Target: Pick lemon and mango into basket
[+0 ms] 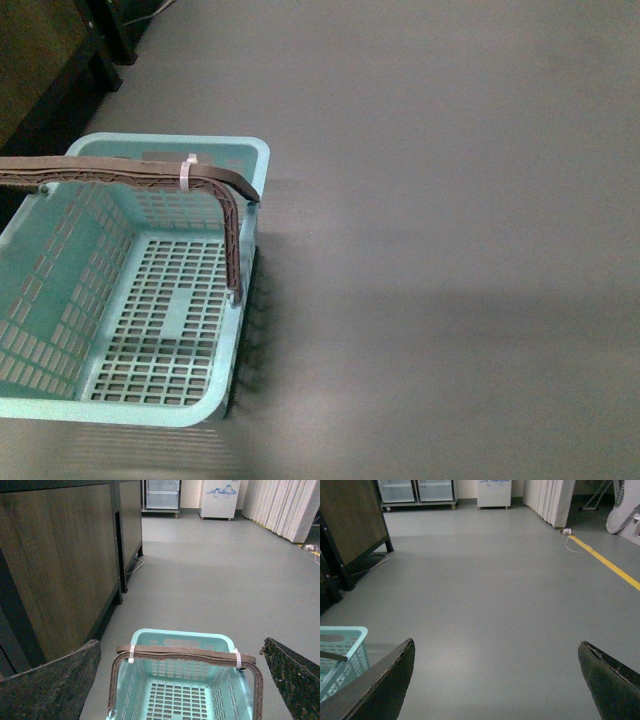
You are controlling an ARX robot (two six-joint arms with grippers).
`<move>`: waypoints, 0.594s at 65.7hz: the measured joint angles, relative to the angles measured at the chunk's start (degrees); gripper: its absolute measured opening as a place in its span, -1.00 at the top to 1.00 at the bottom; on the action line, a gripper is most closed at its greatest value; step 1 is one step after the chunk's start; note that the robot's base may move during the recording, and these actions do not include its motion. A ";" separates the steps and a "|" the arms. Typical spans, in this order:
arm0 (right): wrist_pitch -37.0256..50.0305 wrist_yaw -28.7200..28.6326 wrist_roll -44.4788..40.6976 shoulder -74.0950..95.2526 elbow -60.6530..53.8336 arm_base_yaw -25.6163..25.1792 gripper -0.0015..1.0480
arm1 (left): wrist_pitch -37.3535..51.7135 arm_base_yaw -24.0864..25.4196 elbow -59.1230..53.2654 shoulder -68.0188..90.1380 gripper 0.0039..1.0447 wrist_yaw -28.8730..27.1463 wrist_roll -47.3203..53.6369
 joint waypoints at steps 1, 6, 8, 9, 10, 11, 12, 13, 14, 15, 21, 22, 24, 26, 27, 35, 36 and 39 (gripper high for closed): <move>0.00 0.00 0.00 0.00 0.00 0.00 -0.83 | 0.02 0.00 0.00 0.00 -0.87 -0.02 0.00; 0.00 0.00 0.00 0.00 0.02 0.00 -0.83 | 0.02 0.00 0.00 0.00 -0.87 0.00 0.00; 0.00 0.00 0.00 0.00 0.00 0.00 -0.83 | 0.00 0.00 0.00 0.00 -0.87 0.00 0.00; 0.00 0.00 0.00 0.00 0.00 0.00 -0.83 | 0.00 0.00 0.00 0.00 -0.87 0.00 0.00; 0.00 0.00 0.00 0.00 0.00 0.00 -0.83 | 0.00 0.00 0.00 0.00 -0.87 0.00 0.00; 0.00 0.00 0.00 0.00 0.00 0.00 -0.83 | 0.00 0.00 0.00 0.00 -0.87 0.00 0.00; 0.00 0.00 0.00 0.00 0.02 0.00 -0.83 | 0.00 0.00 0.00 0.00 -0.87 0.00 0.00; 0.00 0.00 0.00 0.00 0.00 0.00 -0.83 | 0.00 0.00 0.00 0.00 -0.87 0.00 0.00; 0.00 0.00 0.00 0.00 0.00 0.00 -0.83 | 0.00 0.00 0.00 0.00 -0.87 0.00 0.00; 0.00 0.00 0.00 0.00 0.02 0.00 -0.83 | 0.00 0.00 0.00 0.00 -0.87 0.00 0.00; 0.00 0.00 0.00 0.00 0.02 0.00 -0.83 | -6.67 -0.26 2.47 2.84 -0.87 -1.88 -3.87; 0.00 0.02 0.00 0.00 0.00 0.00 -0.83 | -11.08 -0.37 4.39 5.44 -0.87 -2.05 -6.71; 0.00 -0.02 0.00 0.00 0.02 0.00 -0.83 | -18.51 0.13 8.20 11.50 -0.87 -1.62 -13.88; 0.00 -0.02 0.00 0.00 0.02 0.00 -0.83 | -22.77 0.94 10.67 16.61 -0.87 -0.04 -20.20; 0.00 0.00 0.00 0.00 0.02 0.00 -0.83 | -23.17 1.38 11.28 18.67 -0.87 0.57 -23.12; 0.00 0.02 0.00 0.00 0.02 0.00 -0.83 | -14.62 5.77 14.14 30.82 -0.87 6.25 -37.77; 0.00 0.00 0.00 0.00 0.00 0.00 -0.83 | -12.66 6.49 14.49 32.81 -0.87 6.73 -39.41; 0.00 0.00 -0.02 0.00 0.02 0.00 -0.83 | -6.45 8.26 15.23 39.39 -0.87 7.48 -43.89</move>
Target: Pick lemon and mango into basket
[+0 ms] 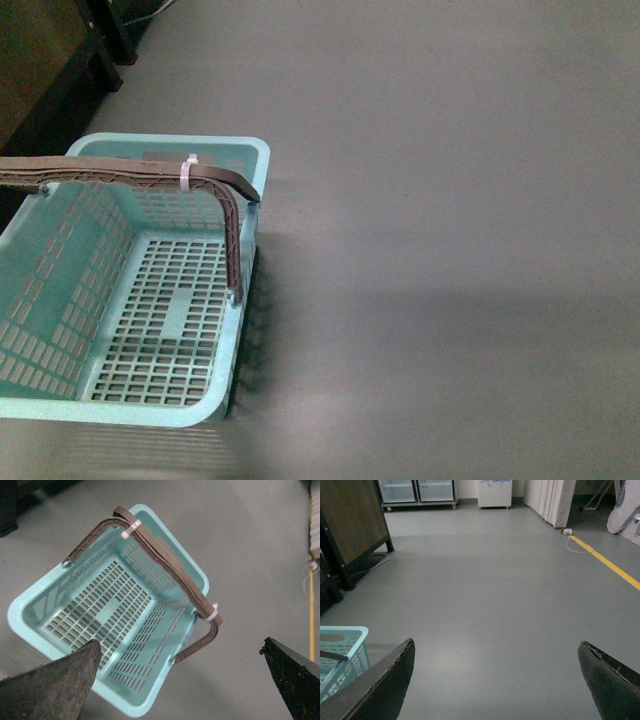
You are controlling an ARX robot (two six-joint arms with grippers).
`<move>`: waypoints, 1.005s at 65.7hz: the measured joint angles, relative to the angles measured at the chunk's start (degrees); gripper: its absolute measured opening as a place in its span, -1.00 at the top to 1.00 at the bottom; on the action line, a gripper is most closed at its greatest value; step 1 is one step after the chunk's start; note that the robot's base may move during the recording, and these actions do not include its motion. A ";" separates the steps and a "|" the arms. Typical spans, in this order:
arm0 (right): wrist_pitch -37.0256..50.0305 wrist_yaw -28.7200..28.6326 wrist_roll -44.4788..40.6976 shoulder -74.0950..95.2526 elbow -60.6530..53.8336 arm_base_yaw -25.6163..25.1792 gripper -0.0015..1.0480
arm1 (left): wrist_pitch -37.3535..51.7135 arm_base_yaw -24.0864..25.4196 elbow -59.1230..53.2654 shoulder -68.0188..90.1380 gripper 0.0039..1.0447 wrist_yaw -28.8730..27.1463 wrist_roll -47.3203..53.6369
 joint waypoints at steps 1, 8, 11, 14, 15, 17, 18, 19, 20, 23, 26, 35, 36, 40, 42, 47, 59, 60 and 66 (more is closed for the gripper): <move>0.00 0.00 0.02 0.00 -0.02 0.00 -0.83 | 1.68 0.52 0.22 2.64 -0.87 0.11 -1.18; 0.00 0.00 0.02 0.00 0.00 0.00 -0.83 | 14.51 1.57 2.29 19.02 -0.87 0.20 -9.92; 0.00 0.00 0.02 0.00 -0.02 0.00 -0.83 | 18.60 1.42 3.58 25.92 -0.87 -0.22 -13.14; 0.00 0.02 0.02 0.00 0.00 0.00 -0.83 | 22.08 0.74 4.94 32.54 -0.87 -1.33 -15.96; 0.00 0.02 0.00 0.00 0.00 0.00 -0.83 | 22.67 0.59 5.25 33.83 -0.87 -1.51 -16.76; 0.00 0.00 0.00 0.00 0.00 0.00 -0.83 | 24.37 0.02 6.29 37.55 -0.87 -1.73 -17.94; 0.00 0.00 0.02 0.00 0.00 0.00 -0.83 | 25.42 -0.37 7.02 39.91 -0.87 -1.92 -19.08; 0.00 0.00 0.02 0.00 0.00 0.00 -0.83 | 25.92 -0.57 7.39 41.09 -0.87 -1.92 -19.52; 0.00 0.00 0.02 0.00 0.00 0.00 -0.83 | 26.86 -0.96 8.15 43.23 -0.87 -2.05 -20.28; 0.00 0.00 0.02 0.00 -0.02 0.00 -0.83 | 28.94 -1.90 10.10 48.19 -0.87 -2.47 -22.25; 0.00 0.00 0.02 0.00 0.00 0.00 -0.83 | 30.77 -3.02 12.85 53.51 -0.87 -2.99 -24.39; 0.00 0.00 0.02 0.00 0.00 0.00 -0.83 | 32.96 -6.08 20.11 63.95 -0.87 -4.42 -28.17; 0.00 0.00 0.02 0.00 0.00 0.00 -0.83 | 33.00 -6.58 21.24 65.37 -0.87 -4.55 -28.70; 0.00 0.00 0.02 0.00 0.00 0.00 -0.83 | 33.07 -8.11 24.55 69.40 -0.87 -4.94 -30.36; 0.00 0.00 0.02 0.00 -0.02 0.00 -0.83 | 33.05 -8.87 26.18 71.25 -0.87 -5.14 -31.04; 0.00 0.00 0.00 0.00 0.00 0.00 -0.83 | 33.00 -10.80 30.47 75.54 -0.87 -5.97 -32.57; 0.00 0.00 0.00 0.00 -0.02 0.00 -0.83 | 31.85 -13.75 40.41 83.45 -0.87 -6.64 -34.56; 0.00 0.00 0.02 0.00 -0.02 0.00 -0.83 | 31.80 -13.92 41.16 83.95 -0.87 -6.64 -34.60; 0.00 0.00 0.02 0.00 -0.02 0.00 -0.83 | 30.25 -14.78 45.20 86.49 -0.50 -7.06 -34.84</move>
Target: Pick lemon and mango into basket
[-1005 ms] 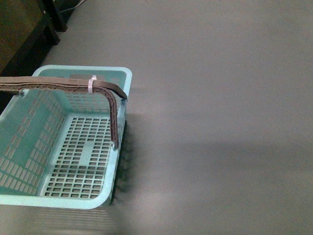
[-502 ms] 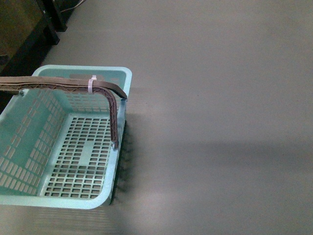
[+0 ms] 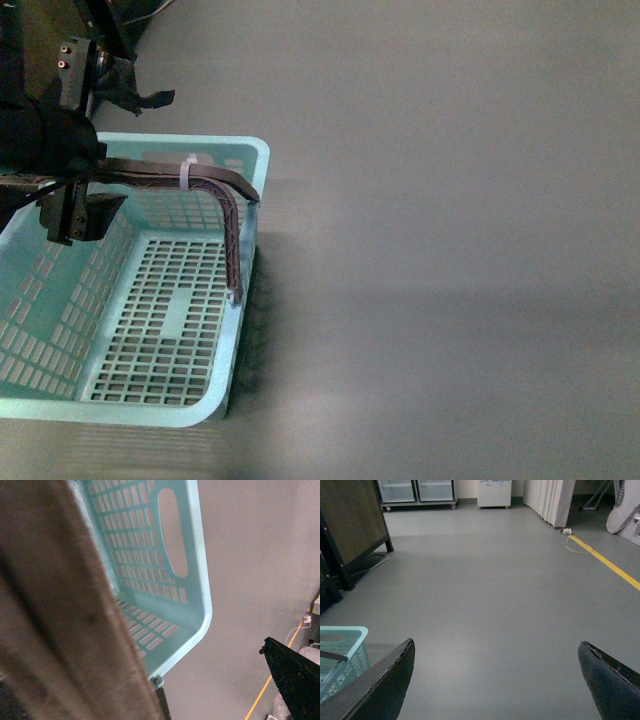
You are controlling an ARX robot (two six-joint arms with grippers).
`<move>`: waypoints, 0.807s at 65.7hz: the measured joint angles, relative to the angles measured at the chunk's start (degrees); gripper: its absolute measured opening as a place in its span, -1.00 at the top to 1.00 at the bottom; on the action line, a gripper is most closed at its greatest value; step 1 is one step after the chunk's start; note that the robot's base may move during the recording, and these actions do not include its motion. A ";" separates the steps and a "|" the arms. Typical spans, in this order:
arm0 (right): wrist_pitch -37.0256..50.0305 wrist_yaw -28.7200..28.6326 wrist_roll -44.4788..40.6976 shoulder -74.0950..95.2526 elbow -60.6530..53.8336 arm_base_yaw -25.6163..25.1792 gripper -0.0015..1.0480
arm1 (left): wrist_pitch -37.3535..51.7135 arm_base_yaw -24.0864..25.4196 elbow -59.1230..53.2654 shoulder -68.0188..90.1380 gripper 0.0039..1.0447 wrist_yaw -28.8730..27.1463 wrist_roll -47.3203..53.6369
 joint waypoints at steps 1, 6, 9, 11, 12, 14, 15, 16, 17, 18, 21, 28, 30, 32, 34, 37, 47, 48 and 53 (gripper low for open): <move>0.00 0.00 0.00 0.00 0.02 0.00 -0.83 | -0.37 -0.11 0.50 0.42 -0.43 0.00 0.00; 0.00 0.00 0.00 0.00 0.02 0.00 -0.83 | -1.86 -0.44 2.16 2.25 -0.09 -0.31 -0.46; 0.00 0.00 0.00 0.00 0.02 0.00 -0.83 | -2.21 -0.59 2.43 2.58 0.04 -0.50 -0.70; 0.00 0.00 0.00 0.00 0.00 0.00 -0.83 | -2.75 -0.76 2.54 2.80 0.20 -0.81 -1.07; 0.00 0.00 0.00 0.00 0.00 0.00 -0.83 | -2.97 -0.83 2.58 2.89 0.27 -0.87 -1.25; 0.00 0.00 0.00 0.00 0.02 0.00 -0.83 | -3.10 -0.90 2.58 2.93 0.37 -1.03 -1.44; 0.00 0.00 0.00 0.00 0.00 0.00 -0.83 | -3.26 -0.96 2.58 2.97 0.44 -1.09 -1.64; 0.00 0.00 0.00 0.00 0.02 0.00 -0.83 | -3.41 -0.98 2.58 2.99 0.51 -1.14 -1.53; 0.00 0.00 0.00 0.00 0.02 0.00 -0.83 | -3.45 -1.01 2.58 2.99 0.54 -1.16 -1.51; 0.00 0.00 0.00 0.00 0.02 0.00 -0.83 | -3.50 -1.07 2.58 2.99 0.59 -1.53 -1.95; 0.00 0.00 0.00 0.00 0.00 0.00 -0.83 | -3.50 -1.16 2.56 2.97 0.65 -1.90 -3.50; 0.00 0.00 0.00 0.00 0.02 0.00 -0.83 | -2.99 -1.27 1.14 1.22 0.73 -1.31 -2.73; 0.00 0.00 -0.02 0.00 0.02 0.00 -0.83 | -2.58 -1.33 -0.44 -0.37 0.73 -1.42 -3.34; 0.00 0.07 0.00 0.00 0.00 0.00 -0.83 | -2.27 -1.33 -2.36 -2.56 0.73 -1.16 -3.58; 0.00 0.00 0.00 0.00 0.00 0.00 -0.83 | -2.05 -1.33 -3.98 -4.63 0.73 -1.01 -3.67; 0.00 0.02 0.00 0.00 0.00 0.00 -0.83 | -2.05 -1.33 -6.21 -8.02 0.73 -1.01 -4.15; 0.00 0.02 -0.02 0.00 0.02 0.00 -0.83 | -4.87 -0.76 -12.76 -22.27 0.73 -0.42 -5.62; 0.00 0.02 0.00 0.00 0.02 0.00 -0.83 | -5.29 -0.63 -13.14 -23.45 0.73 -0.39 -5.77; 0.00 0.02 0.00 0.00 0.00 0.00 -0.83 | -8.61 0.46 -15.47 -31.80 0.73 0.09 -6.95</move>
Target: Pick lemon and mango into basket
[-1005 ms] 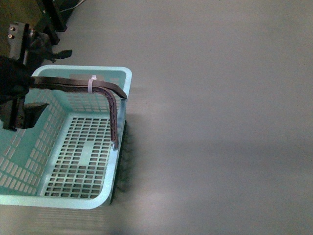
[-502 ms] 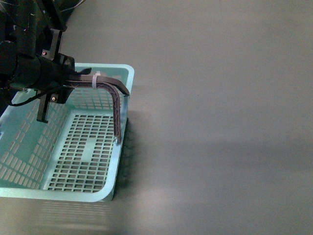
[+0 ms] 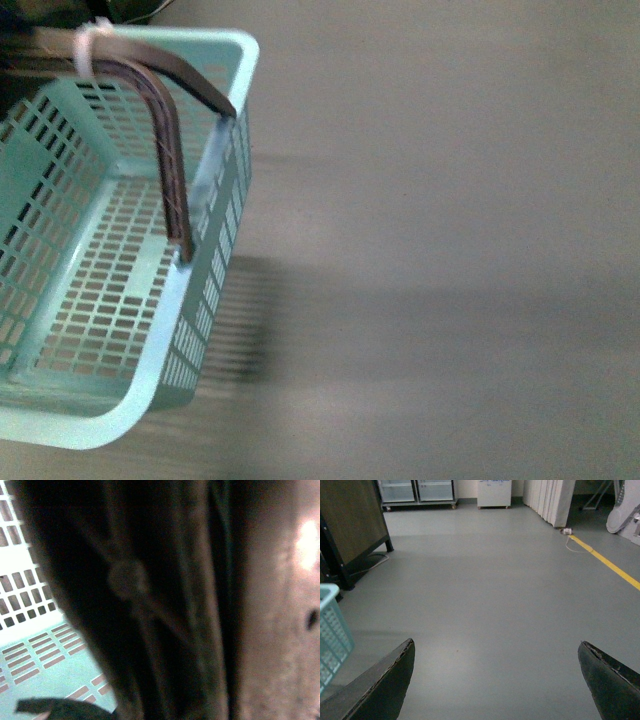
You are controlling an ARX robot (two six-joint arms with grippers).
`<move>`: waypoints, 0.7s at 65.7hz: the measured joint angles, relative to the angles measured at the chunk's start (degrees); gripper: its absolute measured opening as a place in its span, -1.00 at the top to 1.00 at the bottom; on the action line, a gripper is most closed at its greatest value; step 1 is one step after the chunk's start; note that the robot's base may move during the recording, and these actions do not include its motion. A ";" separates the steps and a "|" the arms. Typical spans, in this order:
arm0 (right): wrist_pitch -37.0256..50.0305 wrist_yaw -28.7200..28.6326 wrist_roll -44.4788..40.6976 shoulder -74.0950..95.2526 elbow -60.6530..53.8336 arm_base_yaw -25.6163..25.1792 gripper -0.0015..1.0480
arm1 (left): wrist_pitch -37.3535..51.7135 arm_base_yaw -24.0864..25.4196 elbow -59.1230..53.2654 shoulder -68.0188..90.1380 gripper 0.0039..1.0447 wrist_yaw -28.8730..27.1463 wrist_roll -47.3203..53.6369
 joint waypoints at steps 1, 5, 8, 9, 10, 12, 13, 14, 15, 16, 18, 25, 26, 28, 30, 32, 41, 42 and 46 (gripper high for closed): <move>0.00 0.00 -0.02 0.00 0.00 0.00 -0.83 | -1.07 0.39 -0.44 -2.36 0.73 0.09 -0.35; 0.00 0.00 0.00 0.00 0.00 0.00 -0.83 | -5.27 2.12 -1.36 -11.10 0.73 0.39 -1.16; 0.00 0.00 0.00 0.00 0.00 0.00 -0.83 | -8.00 3.06 -1.42 -16.22 0.73 0.39 -1.20; 0.00 0.00 0.00 0.00 0.02 0.00 -0.83 | -9.07 3.43 -1.42 -18.16 0.73 0.37 -1.18; 0.00 0.00 0.00 0.00 0.02 0.00 -0.83 | -9.64 3.63 -1.42 -19.10 0.73 0.37 -1.20; 0.00 0.00 0.00 0.00 0.00 0.00 -0.83 | -11.23 4.04 -1.42 -21.77 0.73 0.37 -1.20; 0.00 0.00 0.00 0.00 0.00 0.00 -0.83 | -11.78 4.20 -1.40 -22.60 0.73 0.39 -1.22; 0.00 0.00 0.00 0.00 0.02 0.00 -0.83 | -12.37 4.35 -1.40 -23.47 0.73 0.44 -1.25; 0.00 0.00 0.00 0.00 0.02 0.00 -0.83 | -13.51 4.57 -1.40 -25.03 0.73 0.57 -1.29; 0.00 0.00 0.00 0.00 0.02 0.00 -0.83 | -14.67 4.81 -1.40 -26.56 0.73 0.68 -1.31; 0.00 0.00 0.00 0.00 0.02 0.00 -0.83 | -16.98 5.14 -1.40 -29.29 0.73 1.11 -1.64; 0.00 -0.02 -0.02 0.00 0.02 0.00 -0.83 | -21.97 5.38 -1.18 -34.80 0.73 2.95 -2.99; 0.00 0.00 -0.02 0.00 0.00 0.00 -0.83 | -22.38 5.35 -1.09 -35.17 0.73 3.10 -3.08; 0.00 0.00 -0.02 0.00 0.00 0.00 -0.83 | -23.12 5.35 -0.96 -35.89 0.73 3.52 -3.26; 0.00 0.00 -0.02 0.00 0.02 0.00 -0.83 | -24.11 5.35 -0.70 -36.87 0.73 3.98 -3.50; 0.00 0.00 0.00 0.00 0.00 0.00 -0.83 | -24.65 5.33 -0.52 -37.51 0.73 4.20 -3.52; 0.00 -0.02 -0.02 0.00 0.02 0.00 -0.83 | -25.73 5.16 0.35 -39.60 0.73 4.70 -3.48; 0.00 0.00 0.00 0.00 0.02 0.00 -0.83 | -25.73 5.16 0.39 -39.63 0.73 4.70 -3.48; 0.00 0.00 -0.02 0.00 0.02 0.00 -0.83 | -25.73 5.16 0.46 -39.67 0.73 4.59 -3.34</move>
